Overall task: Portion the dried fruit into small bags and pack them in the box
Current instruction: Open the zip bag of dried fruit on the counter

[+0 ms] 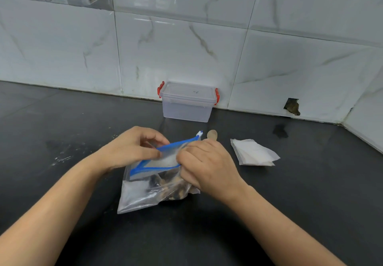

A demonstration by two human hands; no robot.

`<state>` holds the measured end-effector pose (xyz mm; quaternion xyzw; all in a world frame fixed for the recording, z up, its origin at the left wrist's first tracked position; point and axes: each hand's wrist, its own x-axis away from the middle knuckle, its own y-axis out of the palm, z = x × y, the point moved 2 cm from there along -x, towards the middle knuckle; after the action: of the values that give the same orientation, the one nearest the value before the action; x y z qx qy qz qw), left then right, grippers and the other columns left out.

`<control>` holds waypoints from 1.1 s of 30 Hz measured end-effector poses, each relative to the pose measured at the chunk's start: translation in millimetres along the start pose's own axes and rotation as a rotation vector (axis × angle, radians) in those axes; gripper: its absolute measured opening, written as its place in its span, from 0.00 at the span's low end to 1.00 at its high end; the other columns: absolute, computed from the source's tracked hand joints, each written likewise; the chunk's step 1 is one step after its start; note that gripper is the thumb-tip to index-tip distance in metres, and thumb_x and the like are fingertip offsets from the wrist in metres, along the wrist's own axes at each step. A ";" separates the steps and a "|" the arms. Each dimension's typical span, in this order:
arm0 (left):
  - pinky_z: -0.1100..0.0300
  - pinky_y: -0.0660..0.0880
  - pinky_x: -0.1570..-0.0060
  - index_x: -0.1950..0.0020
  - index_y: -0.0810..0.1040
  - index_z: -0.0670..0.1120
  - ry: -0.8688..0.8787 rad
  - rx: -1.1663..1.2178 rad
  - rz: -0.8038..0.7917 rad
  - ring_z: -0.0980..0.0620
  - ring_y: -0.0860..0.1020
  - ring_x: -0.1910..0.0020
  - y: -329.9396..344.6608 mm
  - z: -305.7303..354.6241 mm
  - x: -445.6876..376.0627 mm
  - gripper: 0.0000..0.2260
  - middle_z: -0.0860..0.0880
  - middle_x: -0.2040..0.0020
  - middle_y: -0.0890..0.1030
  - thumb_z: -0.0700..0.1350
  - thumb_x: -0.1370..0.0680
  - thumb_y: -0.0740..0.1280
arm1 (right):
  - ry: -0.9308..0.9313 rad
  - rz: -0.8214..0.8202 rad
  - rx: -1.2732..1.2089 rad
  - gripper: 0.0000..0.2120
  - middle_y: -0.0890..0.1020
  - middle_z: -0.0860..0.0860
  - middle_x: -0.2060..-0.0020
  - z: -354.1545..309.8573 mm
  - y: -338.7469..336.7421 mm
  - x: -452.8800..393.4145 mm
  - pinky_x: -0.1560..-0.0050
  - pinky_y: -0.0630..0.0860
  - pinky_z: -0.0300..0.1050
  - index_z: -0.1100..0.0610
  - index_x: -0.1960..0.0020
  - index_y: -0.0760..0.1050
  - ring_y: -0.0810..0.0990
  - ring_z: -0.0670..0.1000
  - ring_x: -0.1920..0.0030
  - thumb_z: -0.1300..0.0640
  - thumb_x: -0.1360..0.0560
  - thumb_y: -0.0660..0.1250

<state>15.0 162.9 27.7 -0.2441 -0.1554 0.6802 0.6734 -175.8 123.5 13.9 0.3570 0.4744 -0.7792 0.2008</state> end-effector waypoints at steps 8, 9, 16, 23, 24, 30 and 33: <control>0.68 0.69 0.72 0.61 0.81 0.48 0.032 0.105 0.436 0.57 0.77 0.72 -19.2 37.1 -26.1 0.06 0.48 0.68 0.83 0.38 0.31 0.67 | 0.072 -0.198 0.181 0.09 0.78 0.47 0.68 14.5 -11.3 -30.2 0.55 0.65 0.49 0.51 0.59 0.78 0.78 0.53 0.64 0.62 0.36 0.72; 0.69 0.70 0.72 0.61 0.81 0.48 0.059 0.117 0.493 0.58 0.78 0.73 -23.5 47.7 -30.7 0.08 0.50 0.68 0.83 0.35 0.29 0.66 | 0.078 -0.176 0.200 0.08 0.78 0.47 0.68 23.0 -16.9 -42.4 0.55 0.63 0.48 0.50 0.61 0.79 0.78 0.53 0.63 0.60 0.37 0.73; 0.66 0.72 0.73 0.59 0.80 0.48 0.210 0.171 0.747 0.53 0.80 0.68 -49.2 106.2 -24.0 0.08 0.48 0.64 0.82 0.37 0.30 0.64 | 0.216 0.094 0.177 0.09 0.80 0.53 0.53 58.3 -67.9 -98.1 0.54 0.63 0.48 0.53 0.65 0.82 0.69 0.54 0.48 0.60 0.33 0.63; 0.56 0.75 0.66 0.63 0.80 0.50 0.060 0.027 0.572 0.49 0.78 0.65 -30.6 89.0 -10.0 0.04 0.49 0.66 0.82 0.42 0.32 0.66 | 0.183 -0.053 0.252 0.04 0.79 0.51 0.58 36.8 -68.4 -58.3 0.58 0.60 0.45 0.55 0.71 0.78 0.77 0.58 0.57 0.61 0.39 0.66; 0.54 0.76 0.62 0.63 0.80 0.50 0.051 -0.019 0.540 0.48 0.79 0.65 -23.1 86.9 -9.0 0.04 0.49 0.67 0.82 0.44 0.34 0.66 | 0.172 -0.073 0.260 0.03 0.79 0.51 0.59 31.5 -67.9 -52.0 0.57 0.60 0.46 0.56 0.72 0.77 0.77 0.58 0.58 0.62 0.40 0.67; 0.63 0.71 0.63 0.62 0.80 0.52 0.111 -0.227 0.331 0.58 0.77 0.66 16.4 89.5 1.5 0.05 0.54 0.66 0.81 0.46 0.33 0.65 | -0.006 -0.279 0.304 0.04 0.76 0.51 0.66 -4.2 -69.8 -12.1 0.51 0.68 0.52 0.55 0.69 0.75 0.76 0.56 0.60 0.62 0.37 0.65; 0.69 0.68 0.65 0.61 0.80 0.54 0.148 -0.314 0.388 0.61 0.76 0.66 27.1 88.0 7.1 0.05 0.57 0.65 0.80 0.43 0.29 0.66 | -0.013 -0.498 0.243 0.03 0.75 0.48 0.74 -15.1 -71.3 3.3 0.48 0.74 0.52 0.53 0.70 0.76 0.74 0.53 0.68 0.60 0.40 0.69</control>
<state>-55.3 179.1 85.4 -0.4201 -0.1599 0.7444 0.4938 -218.9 170.4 49.4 0.2460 0.4492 -0.8581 -0.0384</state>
